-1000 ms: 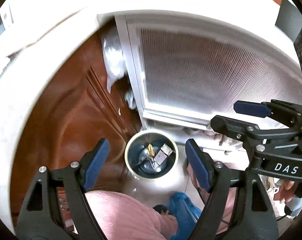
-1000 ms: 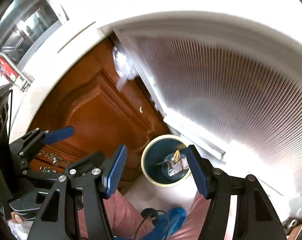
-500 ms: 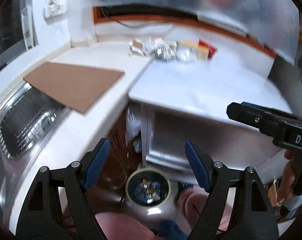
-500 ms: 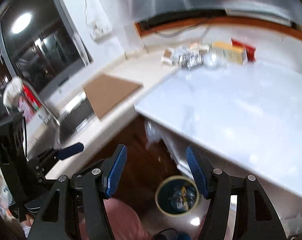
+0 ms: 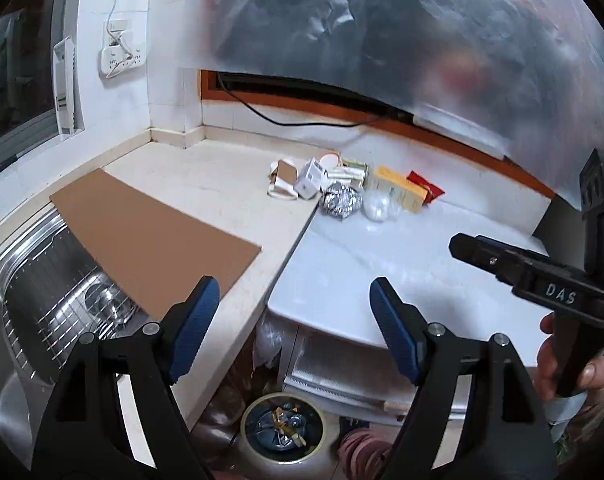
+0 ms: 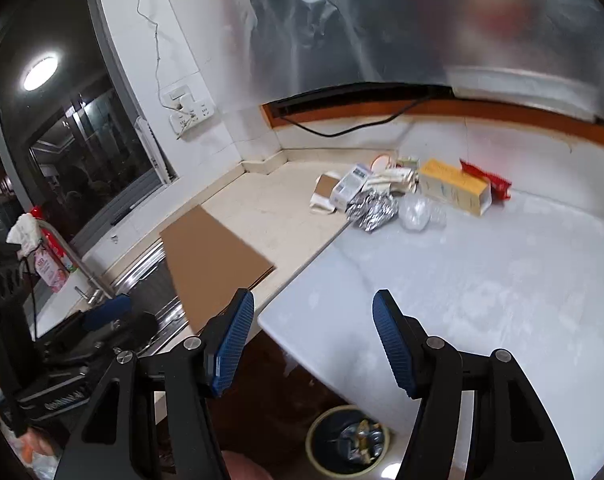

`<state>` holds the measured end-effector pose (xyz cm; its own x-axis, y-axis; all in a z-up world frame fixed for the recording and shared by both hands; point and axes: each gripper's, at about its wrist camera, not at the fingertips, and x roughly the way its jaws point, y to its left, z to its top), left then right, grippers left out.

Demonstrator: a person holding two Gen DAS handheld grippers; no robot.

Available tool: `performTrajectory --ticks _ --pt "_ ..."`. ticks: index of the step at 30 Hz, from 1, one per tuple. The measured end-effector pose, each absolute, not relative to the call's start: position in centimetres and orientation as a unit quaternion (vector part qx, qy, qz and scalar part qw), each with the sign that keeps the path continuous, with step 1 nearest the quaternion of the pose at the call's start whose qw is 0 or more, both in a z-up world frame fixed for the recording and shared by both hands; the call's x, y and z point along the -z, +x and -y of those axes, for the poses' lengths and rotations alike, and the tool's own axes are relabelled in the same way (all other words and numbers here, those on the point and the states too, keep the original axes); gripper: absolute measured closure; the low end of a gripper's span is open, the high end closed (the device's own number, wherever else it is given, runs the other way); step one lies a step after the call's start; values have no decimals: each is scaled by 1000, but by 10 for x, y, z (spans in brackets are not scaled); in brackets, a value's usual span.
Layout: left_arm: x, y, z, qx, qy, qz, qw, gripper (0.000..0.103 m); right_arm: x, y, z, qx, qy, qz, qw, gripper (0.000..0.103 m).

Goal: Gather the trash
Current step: 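Raise both tools back up toward the counter, then grasp the yellow box with the left tool while the right tool grasps the red wrapper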

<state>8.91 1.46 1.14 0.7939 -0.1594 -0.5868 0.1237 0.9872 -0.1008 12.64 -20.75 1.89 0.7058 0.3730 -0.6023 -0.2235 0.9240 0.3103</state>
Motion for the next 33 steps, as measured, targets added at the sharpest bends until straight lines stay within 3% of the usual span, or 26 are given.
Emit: performTrajectory --ticks 11,33 --pt "-10 164 3 67 -16 -327 942 28 -1 198 226 -143 101 -351 920 40" --pt "70 327 54 120 -42 -436 891 28 57 332 354 -31 158 -386 908 40"
